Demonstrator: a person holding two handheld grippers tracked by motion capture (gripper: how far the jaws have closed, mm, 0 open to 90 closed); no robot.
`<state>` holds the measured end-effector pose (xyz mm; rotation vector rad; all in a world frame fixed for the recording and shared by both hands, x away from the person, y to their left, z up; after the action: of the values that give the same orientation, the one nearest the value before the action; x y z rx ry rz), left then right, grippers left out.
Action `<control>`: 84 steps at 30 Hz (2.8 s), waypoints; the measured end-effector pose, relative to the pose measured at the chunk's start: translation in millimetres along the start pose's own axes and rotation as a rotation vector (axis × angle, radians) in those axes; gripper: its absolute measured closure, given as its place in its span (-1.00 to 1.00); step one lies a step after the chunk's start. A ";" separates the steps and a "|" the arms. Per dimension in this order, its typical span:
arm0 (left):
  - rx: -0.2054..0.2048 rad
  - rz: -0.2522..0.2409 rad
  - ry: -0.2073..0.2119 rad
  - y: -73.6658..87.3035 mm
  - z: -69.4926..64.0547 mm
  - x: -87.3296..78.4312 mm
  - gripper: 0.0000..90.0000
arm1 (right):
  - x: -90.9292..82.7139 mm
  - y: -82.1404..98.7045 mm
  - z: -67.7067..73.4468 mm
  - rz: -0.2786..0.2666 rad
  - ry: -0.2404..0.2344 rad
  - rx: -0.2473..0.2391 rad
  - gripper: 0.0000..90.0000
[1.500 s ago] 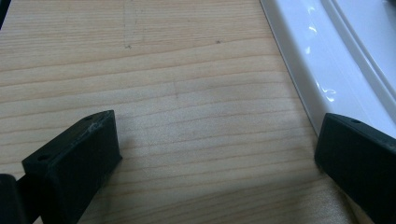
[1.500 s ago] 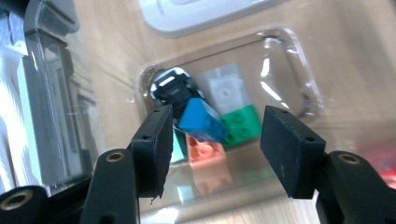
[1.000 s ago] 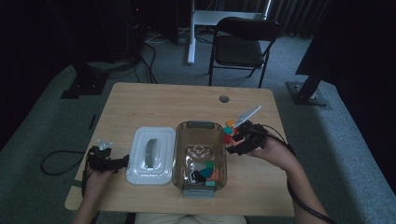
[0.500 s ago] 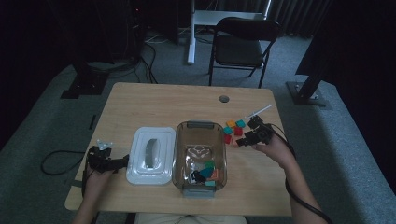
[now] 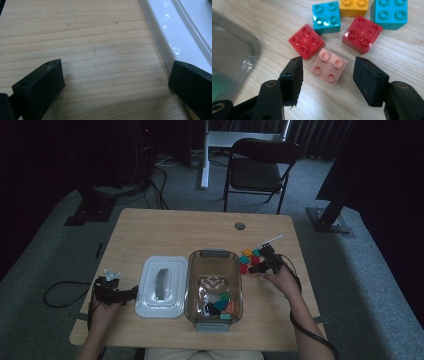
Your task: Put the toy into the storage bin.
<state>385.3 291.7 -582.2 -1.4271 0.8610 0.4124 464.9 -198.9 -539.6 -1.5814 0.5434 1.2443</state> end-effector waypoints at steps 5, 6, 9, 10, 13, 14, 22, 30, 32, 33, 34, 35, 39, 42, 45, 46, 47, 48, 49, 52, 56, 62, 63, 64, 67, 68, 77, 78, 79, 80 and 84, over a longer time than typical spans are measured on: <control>-0.001 -0.001 0.001 0.0 -0.1 0.0 -0.99 | 12.9 1.0 -0.6 0.031 0.009 0.005 -0.09; 0.000 0.000 0.000 0.0 0.0 0.0 -0.99 | 14.6 1.2 -0.8 0.034 0.009 0.005 -0.07; -0.001 0.000 0.001 0.0 0.0 0.0 -0.99 | 19.9 2.0 -1.2 0.045 0.015 0.005 -0.01; 0.000 0.000 0.001 0.0 0.0 0.0 -0.99 | 22.2 2.7 -1.2 0.052 0.017 -0.001 0.01; -0.001 -0.001 0.001 0.0 0.0 -0.1 -0.99 | 23.8 3.3 -1.5 0.057 0.024 -0.019 0.07; -0.001 0.000 0.001 0.0 0.0 -0.1 -0.99 | 23.9 3.4 -1.6 0.057 0.027 -0.026 0.09; -0.001 0.000 0.001 0.0 0.0 -0.1 -0.99 | 20.9 4.6 -2.1 0.061 0.058 -0.067 0.30; 0.000 0.000 0.000 0.0 0.0 0.0 -0.99 | 1.9 12.2 3.4 0.060 0.033 -0.131 0.30; -0.001 -0.001 0.000 0.0 -0.1 0.0 -0.99 | -6.4 13.7 7.0 0.050 0.023 -0.149 0.30; 0.000 0.000 0.000 0.0 0.0 0.0 -0.99 | -9.2 14.4 8.3 0.047 0.020 -0.157 0.30; -0.001 -0.001 0.000 0.0 -0.1 0.0 -0.99 | -14.0 15.4 10.1 0.041 0.019 -0.173 0.30; -0.001 -0.001 0.000 0.0 -0.1 0.0 -0.99 | -17.9 16.4 11.8 0.038 0.018 -0.181 0.30; -0.001 -0.001 0.000 0.0 -0.1 0.0 -0.99 | -34.3 20.3 19.3 0.020 0.008 -0.219 0.30; -0.001 0.000 0.000 0.0 -0.1 0.0 -0.99 | -46.5 23.0 25.6 0.008 0.001 -0.251 0.30; 0.000 -0.001 0.000 0.0 -0.1 0.0 -0.99 | -58.0 24.6 31.9 -0.008 0.001 -0.280 0.30; -0.001 0.000 0.000 0.0 -0.1 0.0 -0.99 | -62.1 24.7 34.1 -0.016 0.002 -0.289 0.30; -0.001 -0.001 0.000 -0.1 -0.1 0.0 -0.99 | -67.5 24.7 36.9 -0.023 0.005 -0.301 0.30; -0.001 -0.001 0.000 -0.1 -0.1 0.1 -0.99 | -72.0 24.6 39.5 -0.030 0.003 -0.311 0.30; 0.000 -0.002 -0.001 -0.2 0.0 0.2 -0.99 | -75.3 24.3 41.4 -0.036 0.002 -0.319 0.30; -0.002 -0.002 0.000 -0.2 -0.2 0.1 -0.99 | -89.6 23.0 50.4 -0.059 -0.007 -0.353 0.30; -0.003 -0.001 0.000 -0.1 -0.2 0.1 -0.99 | -110.5 19.9 65.0 -0.102 -0.021 -0.404 0.30; 0.000 0.001 0.001 0.0 -0.1 -0.1 -0.99 | -132.1 16.2 87.9 -0.142 -0.073 -0.456 0.30; -0.001 0.002 0.001 0.0 -0.1 -0.1 -0.99 | -135.2 15.8 93.2 -0.149 -0.084 -0.473 0.30; 0.000 0.002 0.000 0.1 -0.1 -0.1 -0.99 | -136.8 15.3 96.0 -0.152 -0.085 -0.482 0.30; 0.000 0.001 0.001 0.0 -0.1 -0.1 -0.99 | -141.3 14.1 107.7 -0.168 -0.114 -0.518 0.30; 0.000 0.001 0.000 0.0 -0.1 0.0 -0.99 | -142.4 14.1 111.5 -0.166 -0.115 -0.528 0.30; 0.000 0.000 0.000 0.0 0.0 0.0 -0.99 | -145.3 12.8 144.7 -0.155 -0.170 -0.635 0.30; -0.001 -0.001 0.000 -0.1 -0.1 0.1 -0.99 | -145.1 12.6 147.2 -0.150 -0.173 -0.644 0.30; 0.000 0.000 0.000 0.0 -0.1 0.0 -0.99 | -144.7 12.4 149.6 -0.150 -0.176 -0.656 0.30; -0.001 0.000 0.000 -0.1 -0.1 0.1 -0.99 | -144.5 12.4 152.4 -0.147 -0.181 -0.662 0.30; 0.000 0.000 0.000 0.0 0.0 0.0 -0.99 | -140.8 13.9 164.4 -0.133 -0.209 -0.699 0.30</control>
<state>385.3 291.7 -582.2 -1.4273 0.8611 0.4126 328.2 -89.2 -411.8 -1.9743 -0.1595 1.5676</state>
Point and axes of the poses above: each handheld gripper's, and its own axes: x roughly forward along the jaws, y roughly out of its underside, z roughly to its left, the point moved 8 cm from there along x, roughly forward along the jaws, and after that the axes turned 7 degrees about y, right-handed, at the moved point
